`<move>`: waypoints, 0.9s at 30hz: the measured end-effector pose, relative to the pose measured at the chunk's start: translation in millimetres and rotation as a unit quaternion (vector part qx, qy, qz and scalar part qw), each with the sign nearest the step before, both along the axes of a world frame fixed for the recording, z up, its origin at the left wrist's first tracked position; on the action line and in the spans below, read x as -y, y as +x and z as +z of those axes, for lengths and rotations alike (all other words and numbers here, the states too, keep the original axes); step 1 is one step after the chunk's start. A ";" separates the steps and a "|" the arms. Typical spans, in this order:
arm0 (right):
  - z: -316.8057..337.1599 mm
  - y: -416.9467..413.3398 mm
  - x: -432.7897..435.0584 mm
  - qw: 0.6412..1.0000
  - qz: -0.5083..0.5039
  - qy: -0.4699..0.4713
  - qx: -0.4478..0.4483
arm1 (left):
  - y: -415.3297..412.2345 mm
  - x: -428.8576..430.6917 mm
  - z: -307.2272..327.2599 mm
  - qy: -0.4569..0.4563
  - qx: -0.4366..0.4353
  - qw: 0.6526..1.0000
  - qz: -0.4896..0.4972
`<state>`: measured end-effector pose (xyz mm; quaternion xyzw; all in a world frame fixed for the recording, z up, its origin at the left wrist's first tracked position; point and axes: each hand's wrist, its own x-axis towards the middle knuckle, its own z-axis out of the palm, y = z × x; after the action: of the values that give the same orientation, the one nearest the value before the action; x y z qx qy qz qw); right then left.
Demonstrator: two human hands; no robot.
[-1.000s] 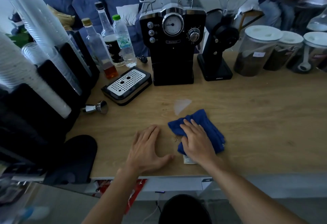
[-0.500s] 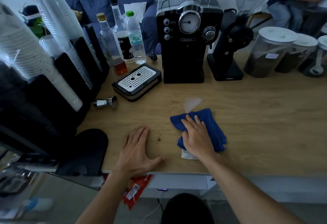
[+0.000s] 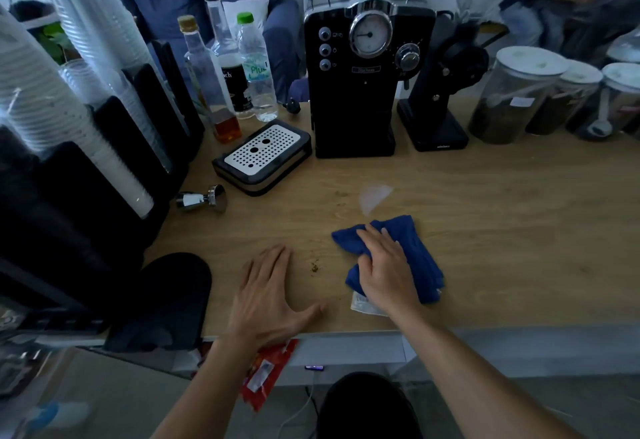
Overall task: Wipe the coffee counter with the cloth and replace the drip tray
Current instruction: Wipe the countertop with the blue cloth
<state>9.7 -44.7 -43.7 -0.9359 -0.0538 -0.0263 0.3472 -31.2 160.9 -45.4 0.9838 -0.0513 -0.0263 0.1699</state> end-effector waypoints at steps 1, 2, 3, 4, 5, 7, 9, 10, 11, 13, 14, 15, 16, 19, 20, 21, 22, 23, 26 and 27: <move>-0.3 5.0 -4.2 1.000 0.013 -0.012 -0.002 | 0.4 -0.3 -0.9 -0.001 0.003 1.000 -0.001; -1.2 9.0 -7.3 0.999 0.031 -0.031 -0.003 | 0.6 -0.7 -1.6 -0.003 0.009 1.000 -0.001; -2.2 11.8 -9.2 0.998 0.048 -0.052 -0.003 | 0.5 -1.8 -2.2 -0.005 0.016 1.000 0.000; -3.2 13.4 -9.7 0.996 0.060 -0.064 -0.003 | 0.1 -3.3 -2.3 -0.003 0.021 1.000 0.003; -3.8 12.5 -8.8 0.996 0.064 -0.064 -0.001 | -0.4 -5.3 -1.9 0.004 0.022 1.000 0.004; -4.9 3.5 -6.2 0.998 0.057 -0.037 0.012 | -3.2 -9.5 -1.8 0.021 0.022 1.000 0.004; -5.8 -10.7 -5.5 0.999 0.041 -0.005 0.025 | -7.6 -11.8 -2.6 0.027 0.024 0.999 0.004; -6.5 -16.5 -5.8 0.999 0.035 0.008 0.028 | -9.4 -12.1 -2.8 0.026 0.025 0.999 0.005; -6.8 -20.7 -6.7 0.999 0.029 0.018 0.026 | -10.6 -12.5 -3.1 0.021 0.025 0.999 0.006; -7.4 -22.2 -8.5 0.999 0.008 0.034 0.018 | -11.8 -12.3 -3.1 0.017 0.023 1.000 0.008; -6.6 -19.7 -9.8 0.999 -0.005 0.043 0.016 | -11.6 -11.5 -2.7 0.019 0.025 0.999 0.009; -5.1 -15.4 -12.5 0.999 -0.015 0.050 0.015 | -10.7 -11.1 -2.6 0.022 0.030 0.999 0.010; -3.6 -10.0 -16.4 0.998 -0.022 0.056 0.014 | -9.8 -10.9 -2.8 0.023 0.034 0.999 0.010; 0.2 7.4 -32.3 0.998 -0.010 0.060 0.005 | -8.9 -9.9 -3.5 0.018 0.034 0.999 0.013; 0.5 13.0 -38.0 0.999 0.009 0.051 0.001 | -8.5 -9.5 -3.5 0.020 0.030 0.999 0.012; 0.2 17.8 -43.1 0.999 0.034 0.032 0.001 | -8.1 -9.7 -3.5 0.023 0.028 0.999 0.012; -1.1 21.2 -46.9 0.998 0.059 0.006 0.004 | -7.7 -10.2 -3.1 0.025 0.029 0.999 0.014; -2.6 22.9 -48.1 0.996 0.081 -0.023 0.008 | -7.2 -10.4 -2.7 0.024 0.032 0.999 0.016; -7.5 16.9 -42.4 0.992 0.114 -0.053 0.014 | -8.2 -11.4 -1.4 0.025 0.029 0.999 0.012; -8.0 11.3 -40.0 0.992 0.117 -0.045 0.017 | -9.4 -12.1 -1.2 0.022 0.029 0.999 0.011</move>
<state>21.0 -4.6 -51.7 -0.9372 -0.1700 0.0008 0.3045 -40.5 173.0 -46.6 0.9881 -0.0451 0.0029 0.1472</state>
